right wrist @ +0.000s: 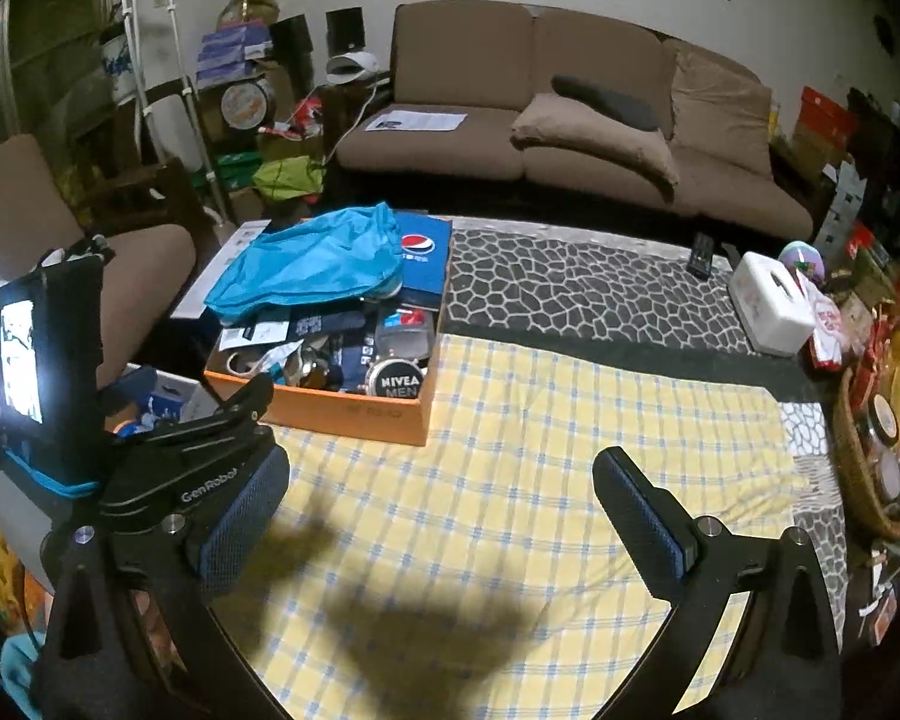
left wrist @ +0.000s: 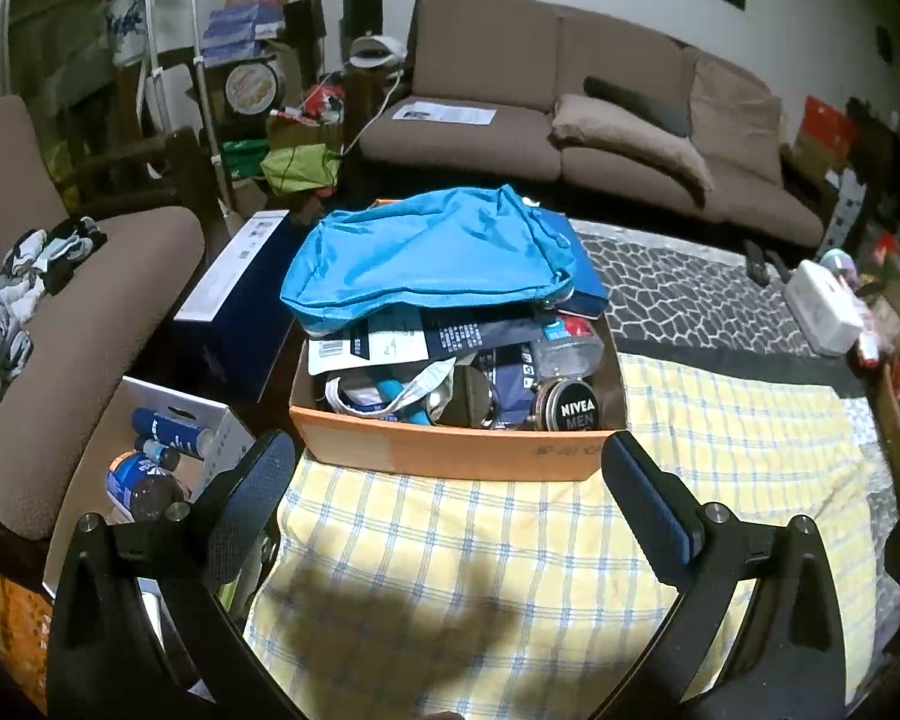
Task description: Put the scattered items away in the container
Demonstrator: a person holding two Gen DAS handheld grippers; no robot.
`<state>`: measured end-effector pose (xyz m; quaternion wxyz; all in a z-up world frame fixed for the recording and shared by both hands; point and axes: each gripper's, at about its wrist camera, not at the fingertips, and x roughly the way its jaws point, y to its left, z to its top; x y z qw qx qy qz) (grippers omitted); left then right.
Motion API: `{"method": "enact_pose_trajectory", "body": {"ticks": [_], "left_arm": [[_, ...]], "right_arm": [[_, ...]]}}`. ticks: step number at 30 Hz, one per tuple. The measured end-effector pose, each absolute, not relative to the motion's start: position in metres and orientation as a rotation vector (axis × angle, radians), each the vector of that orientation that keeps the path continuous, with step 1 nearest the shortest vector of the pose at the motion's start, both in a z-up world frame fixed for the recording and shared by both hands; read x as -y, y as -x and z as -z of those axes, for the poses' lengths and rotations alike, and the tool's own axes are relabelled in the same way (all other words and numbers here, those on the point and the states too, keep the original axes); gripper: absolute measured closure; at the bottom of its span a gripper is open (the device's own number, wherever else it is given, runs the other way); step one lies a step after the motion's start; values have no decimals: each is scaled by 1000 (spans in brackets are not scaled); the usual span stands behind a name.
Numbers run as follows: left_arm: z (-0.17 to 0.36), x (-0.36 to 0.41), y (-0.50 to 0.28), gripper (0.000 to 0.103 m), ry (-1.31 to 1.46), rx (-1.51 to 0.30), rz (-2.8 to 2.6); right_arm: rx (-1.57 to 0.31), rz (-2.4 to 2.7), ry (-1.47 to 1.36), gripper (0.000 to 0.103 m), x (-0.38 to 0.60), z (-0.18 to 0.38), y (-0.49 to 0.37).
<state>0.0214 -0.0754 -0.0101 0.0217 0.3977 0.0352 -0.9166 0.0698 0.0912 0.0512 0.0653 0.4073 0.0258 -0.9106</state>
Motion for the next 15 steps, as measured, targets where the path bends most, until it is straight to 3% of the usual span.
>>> {"method": "enact_pose_trajectory", "body": {"ticks": [15], "left_arm": [[9,73,-23,1,-1231,-87,2845]], "right_arm": [[-104,2759,-1228,1,-90,-49,-69]]}}
